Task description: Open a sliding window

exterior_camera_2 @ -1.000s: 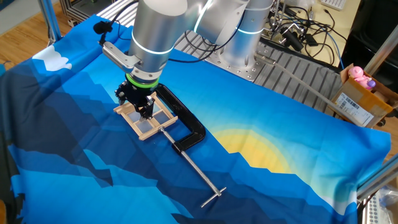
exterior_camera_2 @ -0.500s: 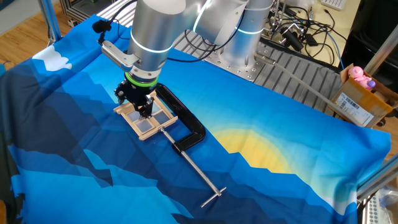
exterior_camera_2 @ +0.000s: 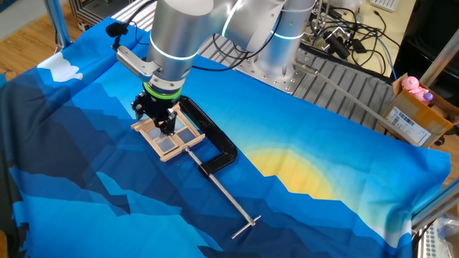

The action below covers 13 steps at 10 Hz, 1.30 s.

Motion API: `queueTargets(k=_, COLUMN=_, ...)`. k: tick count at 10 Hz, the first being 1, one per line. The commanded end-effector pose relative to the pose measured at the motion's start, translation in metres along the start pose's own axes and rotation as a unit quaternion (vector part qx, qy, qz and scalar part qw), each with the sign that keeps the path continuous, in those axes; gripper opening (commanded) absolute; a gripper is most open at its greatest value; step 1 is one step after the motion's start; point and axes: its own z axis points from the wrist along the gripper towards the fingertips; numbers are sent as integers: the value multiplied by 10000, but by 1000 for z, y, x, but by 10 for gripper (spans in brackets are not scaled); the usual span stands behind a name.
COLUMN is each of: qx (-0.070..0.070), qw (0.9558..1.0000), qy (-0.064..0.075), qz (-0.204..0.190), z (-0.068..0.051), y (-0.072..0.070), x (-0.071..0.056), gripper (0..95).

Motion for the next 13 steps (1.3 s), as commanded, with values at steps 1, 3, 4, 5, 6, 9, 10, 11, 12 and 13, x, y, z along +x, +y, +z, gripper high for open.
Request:
queueTargets(k=1, qx=-10, qw=10000, qy=-7, qz=-7, z=2, y=-1, x=0, gripper=760)
queueTargets(k=3, qx=-12, qw=10000, qy=-8, qz=-17, z=2, y=-2, x=1, gripper=760)
queueTargets(k=4, qx=-16, qw=10000, qy=-9, qz=-22, z=2, y=-2, x=1, gripper=760)
queueTargets(k=5, qx=-15, qw=10000, qy=-13, qz=-36, z=2, y=-3, x=1, gripper=760)
queueTargets(k=6, qx=-15, qw=10000, qy=-13, qz=-44, z=3, y=-4, x=2, gripper=760)
queueTargets(k=9, qx=-18, qw=10000, qy=-14, qz=-76, z=3, y=-7, x=3, gripper=760)
queueTargets(k=10, qx=-22, qw=10000, qy=-13, qz=-91, z=4, y=-9, x=4, gripper=760)
queueTargets(k=11, qx=-22, qw=9999, qy=-14, qz=-103, z=4, y=-11, x=4, gripper=760)
queueTargets(k=12, qx=-24, qw=9999, qy=-14, qz=-108, z=4, y=-11, x=5, gripper=760)
queueTargets(k=13, qx=-28, qw=9999, qy=-14, qz=-111, z=4, y=-12, x=5, gripper=760)
